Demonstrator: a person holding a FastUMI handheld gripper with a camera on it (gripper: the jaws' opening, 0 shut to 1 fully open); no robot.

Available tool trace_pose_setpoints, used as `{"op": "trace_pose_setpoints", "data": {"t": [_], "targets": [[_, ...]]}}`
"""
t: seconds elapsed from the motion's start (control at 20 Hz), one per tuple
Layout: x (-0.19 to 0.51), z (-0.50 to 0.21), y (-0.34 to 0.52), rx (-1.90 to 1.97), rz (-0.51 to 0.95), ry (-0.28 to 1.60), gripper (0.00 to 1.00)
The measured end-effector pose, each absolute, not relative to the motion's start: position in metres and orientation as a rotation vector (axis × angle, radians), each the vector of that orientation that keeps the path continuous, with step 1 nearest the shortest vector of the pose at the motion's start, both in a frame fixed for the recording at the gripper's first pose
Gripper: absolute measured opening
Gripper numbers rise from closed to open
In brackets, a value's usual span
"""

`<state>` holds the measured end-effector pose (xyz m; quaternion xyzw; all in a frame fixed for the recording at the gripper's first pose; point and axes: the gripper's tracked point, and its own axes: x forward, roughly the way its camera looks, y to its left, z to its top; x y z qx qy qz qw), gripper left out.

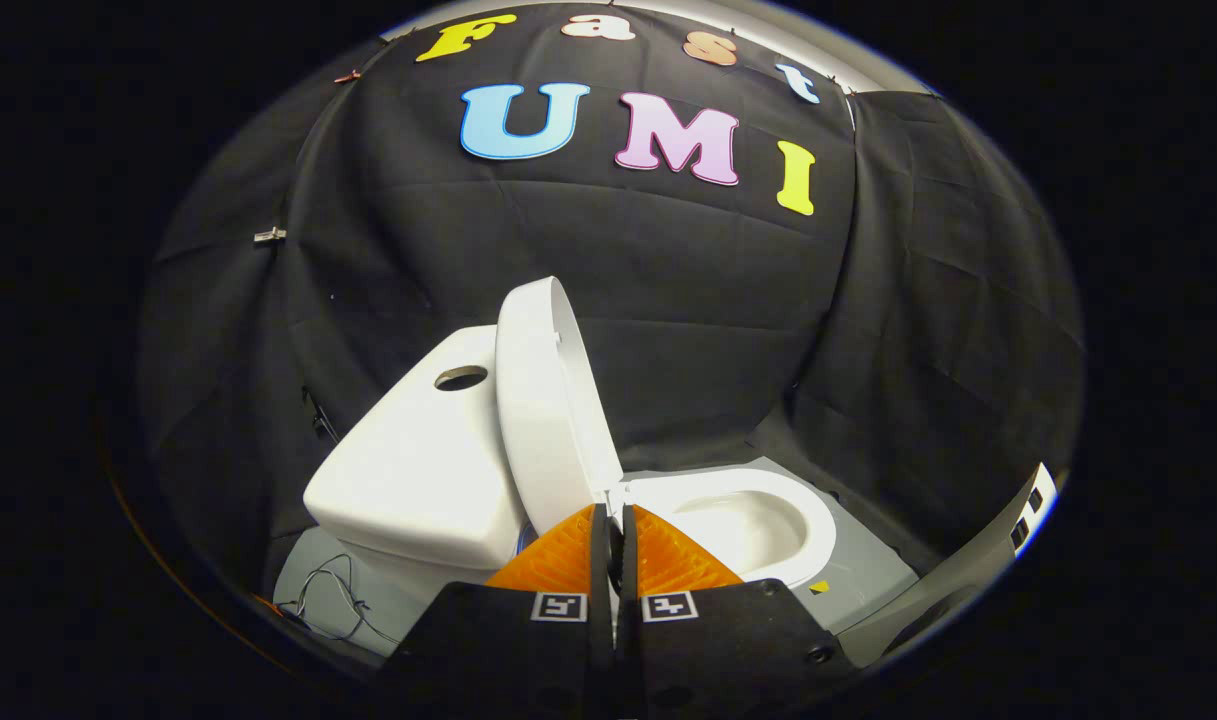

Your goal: Open the toilet lid.

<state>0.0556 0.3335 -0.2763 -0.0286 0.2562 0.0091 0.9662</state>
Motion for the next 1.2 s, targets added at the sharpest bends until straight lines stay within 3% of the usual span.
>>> {"op": "trace_pose_setpoints", "data": {"t": [0.2,0.3,0.55,1.2], "targets": [[0.056,-0.274,0.342,-0.031,0.049,0.525,0.11],[0.057,-0.261,0.348,-0.064,0.079,0.490,0.23],[0.051,-0.240,0.356,-0.117,0.118,0.435,1.00],[0.045,-0.178,0.348,-0.053,0.188,0.402,0.98]]}}
